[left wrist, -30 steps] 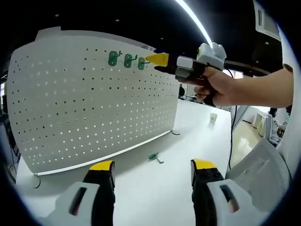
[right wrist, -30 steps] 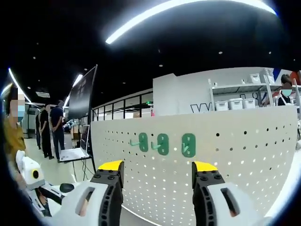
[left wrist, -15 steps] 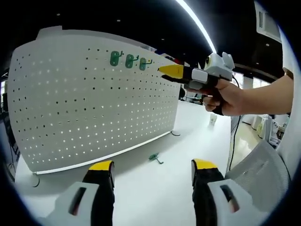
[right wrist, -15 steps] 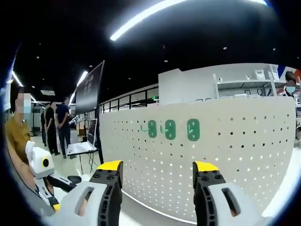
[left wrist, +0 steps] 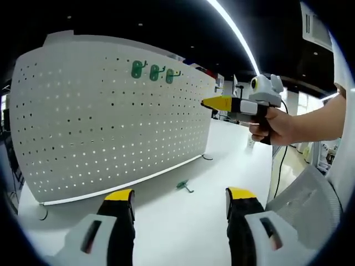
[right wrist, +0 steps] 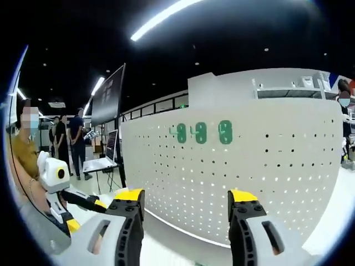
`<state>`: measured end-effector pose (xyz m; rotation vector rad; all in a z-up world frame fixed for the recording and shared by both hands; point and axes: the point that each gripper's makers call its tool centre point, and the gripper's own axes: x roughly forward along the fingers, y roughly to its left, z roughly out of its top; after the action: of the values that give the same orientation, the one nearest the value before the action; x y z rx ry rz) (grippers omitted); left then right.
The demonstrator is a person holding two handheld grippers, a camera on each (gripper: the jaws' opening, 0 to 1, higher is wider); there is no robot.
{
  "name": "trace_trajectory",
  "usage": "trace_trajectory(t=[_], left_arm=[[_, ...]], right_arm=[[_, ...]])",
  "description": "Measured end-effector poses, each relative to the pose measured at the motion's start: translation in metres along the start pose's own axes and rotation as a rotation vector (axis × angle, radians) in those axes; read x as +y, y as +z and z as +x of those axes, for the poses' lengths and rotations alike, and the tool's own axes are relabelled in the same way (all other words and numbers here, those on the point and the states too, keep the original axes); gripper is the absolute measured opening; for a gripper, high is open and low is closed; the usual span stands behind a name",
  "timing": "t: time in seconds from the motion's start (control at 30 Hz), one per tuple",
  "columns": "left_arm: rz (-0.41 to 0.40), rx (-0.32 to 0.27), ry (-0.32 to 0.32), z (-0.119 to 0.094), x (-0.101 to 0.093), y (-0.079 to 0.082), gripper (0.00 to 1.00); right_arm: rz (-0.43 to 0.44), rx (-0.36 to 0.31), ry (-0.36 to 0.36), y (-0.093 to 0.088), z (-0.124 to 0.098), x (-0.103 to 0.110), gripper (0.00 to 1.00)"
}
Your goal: Insert the hook assembly into the mounting plate slot until the hook locks in place.
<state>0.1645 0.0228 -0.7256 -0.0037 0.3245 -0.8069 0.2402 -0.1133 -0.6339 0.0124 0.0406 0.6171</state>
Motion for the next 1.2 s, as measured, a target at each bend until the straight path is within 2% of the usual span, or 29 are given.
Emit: trace_trajectory(t=[0.83,1.2], left_arm=[[0.004,0.012,-0.001,-0.001,0.002,-0.003,0.68],[0.001,0.018,-0.002,-0.002,0.003,-0.005,0.68]], right_arm=[[0.058,0.119,0.008,-0.051,-0.031,0.004,0.6],[0.059,0.169,0.013,-0.067,-0.041,0.006,0.61]])
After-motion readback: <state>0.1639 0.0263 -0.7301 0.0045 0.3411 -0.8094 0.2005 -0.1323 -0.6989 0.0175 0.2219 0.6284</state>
